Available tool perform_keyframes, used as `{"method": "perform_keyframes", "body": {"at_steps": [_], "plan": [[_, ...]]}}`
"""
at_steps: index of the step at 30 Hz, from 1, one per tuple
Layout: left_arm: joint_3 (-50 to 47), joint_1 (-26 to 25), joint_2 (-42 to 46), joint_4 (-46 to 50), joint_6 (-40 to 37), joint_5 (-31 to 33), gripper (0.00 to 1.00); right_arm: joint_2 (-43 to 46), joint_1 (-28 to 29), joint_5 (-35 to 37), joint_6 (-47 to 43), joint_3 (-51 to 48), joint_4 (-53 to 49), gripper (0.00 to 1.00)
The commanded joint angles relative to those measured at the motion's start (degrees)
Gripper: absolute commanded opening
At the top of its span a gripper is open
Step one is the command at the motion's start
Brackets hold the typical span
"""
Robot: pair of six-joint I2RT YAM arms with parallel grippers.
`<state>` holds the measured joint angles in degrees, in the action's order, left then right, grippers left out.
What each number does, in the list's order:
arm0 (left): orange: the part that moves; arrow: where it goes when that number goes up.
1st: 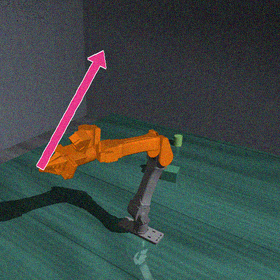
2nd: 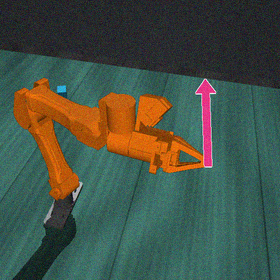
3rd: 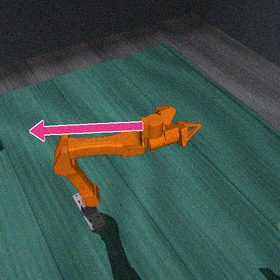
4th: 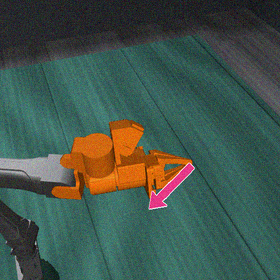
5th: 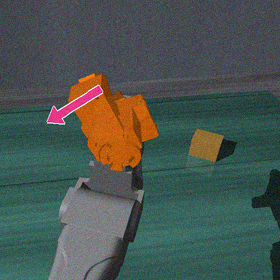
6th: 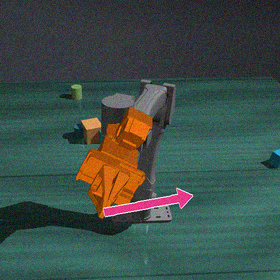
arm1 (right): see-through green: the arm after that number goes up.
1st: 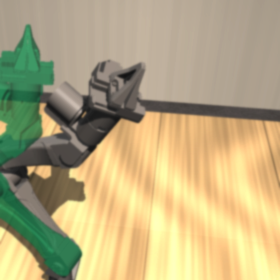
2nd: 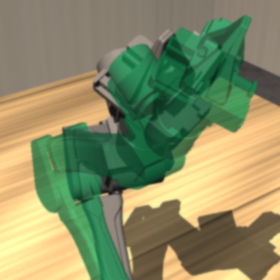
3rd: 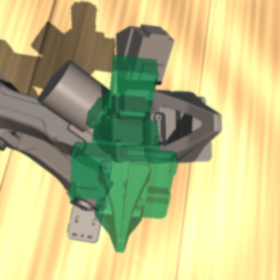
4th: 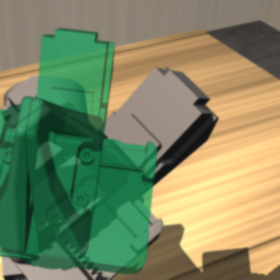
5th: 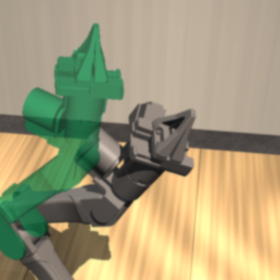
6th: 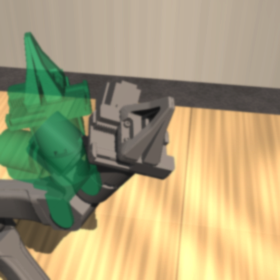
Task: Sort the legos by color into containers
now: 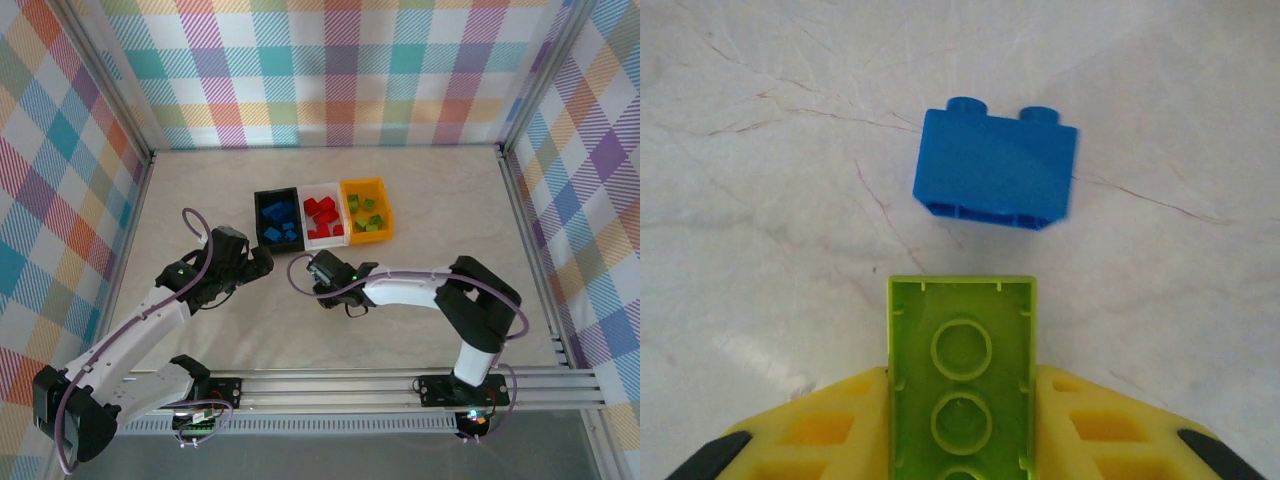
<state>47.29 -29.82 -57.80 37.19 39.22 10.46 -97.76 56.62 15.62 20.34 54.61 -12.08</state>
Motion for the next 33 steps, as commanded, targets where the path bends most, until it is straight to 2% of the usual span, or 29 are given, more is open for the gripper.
{"method": "perform_keyframes", "body": {"at_steps": [1,4,8,11,14,20,22,23,24,27,33], "plan": [[0.53,0.13,-1.79,-1.35,-1.63,-1.63,1.0,7.92,-1.05,-0.15,1.03,-2.68,0.72,0.28],[0.97,0.03,-3.95,-2.65,-2.29,-3.28,1.0,15.02,-5.07,-0.66,0.49,-4.23,-0.35,0.28],[0.83,-0.66,-6.39,-5.72,-3.54,-5.42,1.0,18.39,-16.56,-4.95,-1.69,-1.74,-1.74,0.28],[2.04,-2.0,-9.9,-6.91,-5.51,-6.5,1.0,14.25,-24.53,-8.12,-2.98,3.75,-2.31,0.3],[4.86,-3.68,-14.88,-6.49,-9.36,-7.76,1.0,6.23,-29.07,-10.13,-3.59,11.41,-3.57,0.31],[9.4,-6.04,-24.61,-6.31,-14.16,-11.83,1.0,-8.03,-32.16,-10.17,-2.68,26.51,-8.32,0.36],[10.49,-6.92,-27.32,-6.74,-14.81,-12.17,1.0,-10.88,-32.52,-10.35,-2.03,29.8,-9.49,0.44],[11.01,-7.48,-28.55,-6.91,-15.06,-11.99,1.0,-11.75,-32.71,-10.85,-1.54,30.98,-9.72,0.51],[11.73,-8.0,-29.89,-6.95,-15.22,-11.52,1.0,-12.04,-32.82,-11.44,-1.2,31.42,-9.5,0.57],[13.14,-9.33,-33.0,-7.49,-15.25,-10.4,0.99,-10.52,-32.77,-13.25,-0.62,30.82,-8.09,0.67],[16.99,-11.37,-39.71,-9.02,-14.24,-10.27,0.92,-3.27,-32.8,-14.98,-1.34,24.83,-5.65,0.7]]}}
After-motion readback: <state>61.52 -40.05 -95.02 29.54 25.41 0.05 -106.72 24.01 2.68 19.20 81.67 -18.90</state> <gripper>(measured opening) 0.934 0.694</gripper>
